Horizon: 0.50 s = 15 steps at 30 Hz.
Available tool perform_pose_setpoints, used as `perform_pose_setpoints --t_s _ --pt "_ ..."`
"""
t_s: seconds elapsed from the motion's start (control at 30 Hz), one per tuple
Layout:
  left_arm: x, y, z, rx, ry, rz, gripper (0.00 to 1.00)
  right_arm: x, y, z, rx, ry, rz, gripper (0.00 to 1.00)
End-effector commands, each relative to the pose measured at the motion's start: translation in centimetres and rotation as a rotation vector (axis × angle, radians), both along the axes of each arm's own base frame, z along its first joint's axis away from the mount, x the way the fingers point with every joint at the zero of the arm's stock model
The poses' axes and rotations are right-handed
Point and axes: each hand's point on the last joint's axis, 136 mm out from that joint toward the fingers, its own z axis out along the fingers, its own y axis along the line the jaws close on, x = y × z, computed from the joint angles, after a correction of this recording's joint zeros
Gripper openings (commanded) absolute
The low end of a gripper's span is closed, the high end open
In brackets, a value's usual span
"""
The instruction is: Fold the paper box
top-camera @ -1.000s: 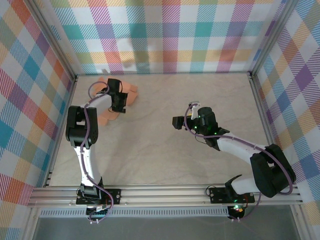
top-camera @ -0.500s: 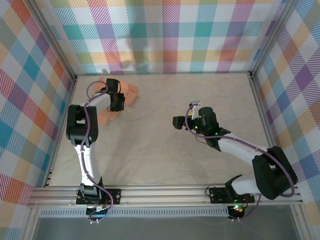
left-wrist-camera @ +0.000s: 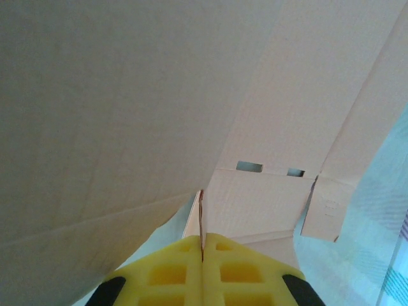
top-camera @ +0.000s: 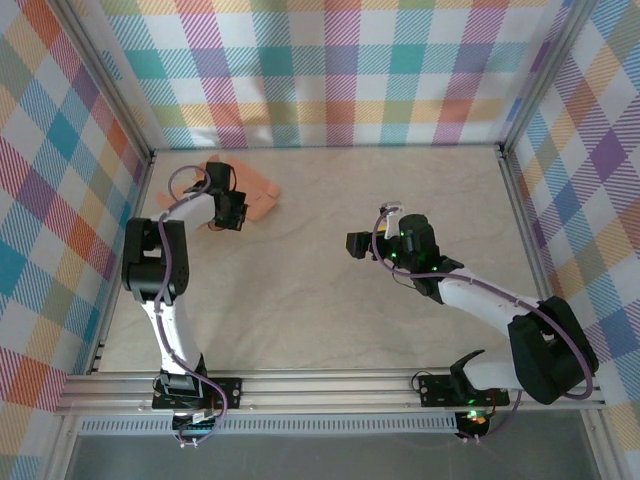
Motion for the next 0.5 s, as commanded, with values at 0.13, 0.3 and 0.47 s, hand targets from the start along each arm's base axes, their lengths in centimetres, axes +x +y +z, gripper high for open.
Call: perform_pose_setpoints --t_s 0.13,0.3,0.47 --pt "-5.5 -4.5 3.0 0.007 -0.059 -0.236 0.02 0.5 0.2 0.2 -0.013 -0.012 -0.006 1.0" --pt "-11.6 -6.4 3.2 0.061 -0.039 -0.381 0.02 1.4 0.4 0.0 -0.006 -0.002 -0.009 1.0" --pt "-18.6 -8.4 3.1 0.072 -0.021 -0.507 0.02 2.4 0.6 -0.3 0.004 0.016 -0.018 1.0"
